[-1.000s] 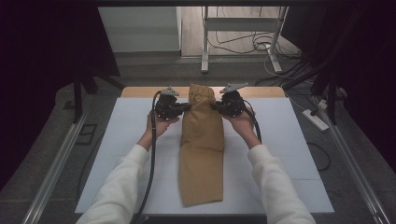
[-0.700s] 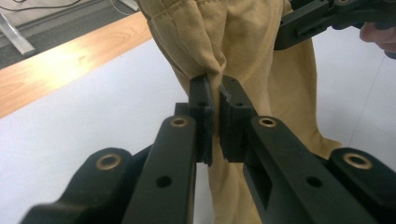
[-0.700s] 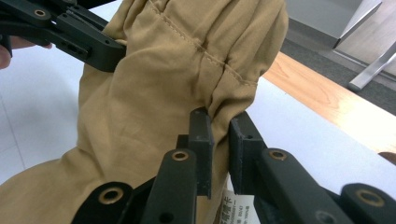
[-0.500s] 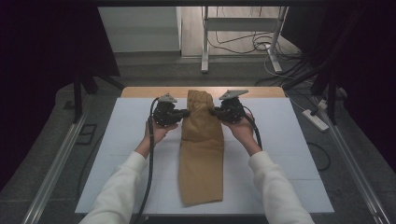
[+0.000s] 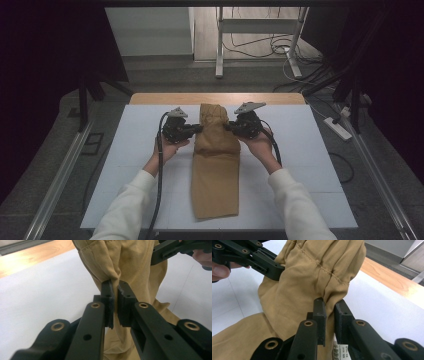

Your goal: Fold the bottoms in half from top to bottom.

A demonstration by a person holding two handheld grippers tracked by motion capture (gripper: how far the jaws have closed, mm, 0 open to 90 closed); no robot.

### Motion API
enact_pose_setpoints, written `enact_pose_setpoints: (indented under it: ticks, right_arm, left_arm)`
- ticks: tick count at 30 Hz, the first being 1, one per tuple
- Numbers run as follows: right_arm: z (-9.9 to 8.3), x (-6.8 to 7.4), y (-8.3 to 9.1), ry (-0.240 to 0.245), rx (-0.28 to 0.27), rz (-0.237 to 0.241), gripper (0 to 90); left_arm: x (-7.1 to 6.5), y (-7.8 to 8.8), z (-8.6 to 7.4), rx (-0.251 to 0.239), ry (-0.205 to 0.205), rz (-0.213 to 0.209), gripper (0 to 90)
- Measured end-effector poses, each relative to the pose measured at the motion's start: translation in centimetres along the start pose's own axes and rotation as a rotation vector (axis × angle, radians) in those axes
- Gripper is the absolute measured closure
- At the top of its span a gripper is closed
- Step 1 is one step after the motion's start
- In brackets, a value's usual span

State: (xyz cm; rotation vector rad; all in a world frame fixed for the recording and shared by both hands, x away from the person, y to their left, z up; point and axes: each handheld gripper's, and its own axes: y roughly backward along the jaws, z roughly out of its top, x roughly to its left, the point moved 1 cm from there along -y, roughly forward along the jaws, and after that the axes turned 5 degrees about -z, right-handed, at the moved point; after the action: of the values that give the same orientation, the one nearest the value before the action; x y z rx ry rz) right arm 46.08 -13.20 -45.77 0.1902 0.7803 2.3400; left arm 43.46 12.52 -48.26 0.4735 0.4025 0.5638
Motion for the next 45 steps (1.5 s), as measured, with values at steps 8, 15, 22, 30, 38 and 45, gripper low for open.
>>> enact_pose_setpoints:
  ticks: [8,15,22,30,38,45]
  right_arm:
    - [-0.9,0.1,0.2,-0.019,0.004,0.01,80.9]
    - [-1.6,0.1,0.2,-0.032,0.011,0.021,80.9]
    - [-2.6,0.7,0.5,-0.044,0.002,0.035,80.8]
    - [-3.9,1.5,1.2,-0.057,-0.006,0.062,80.8]
    - [-4.6,1.8,1.2,-0.059,-0.001,0.084,80.8]
    - [-4.8,1.9,1.1,-0.061,0.006,0.085,80.8]
  left_arm:
    - [-0.3,-0.3,-0.2,0.013,-0.001,-0.006,83.8]
    - [-0.6,-0.4,-0.4,0.022,-0.001,-0.009,83.8]
    - [-1.4,-0.2,-1.1,0.044,-0.005,-0.013,83.7]
    - [-2.3,-0.1,-1.7,0.066,-0.014,-0.02,83.4]
    - [-2.7,-0.1,-2.1,0.076,-0.018,-0.016,83.3]
    - [-2.6,-0.1,-2.3,0.082,-0.015,-0.018,83.3]
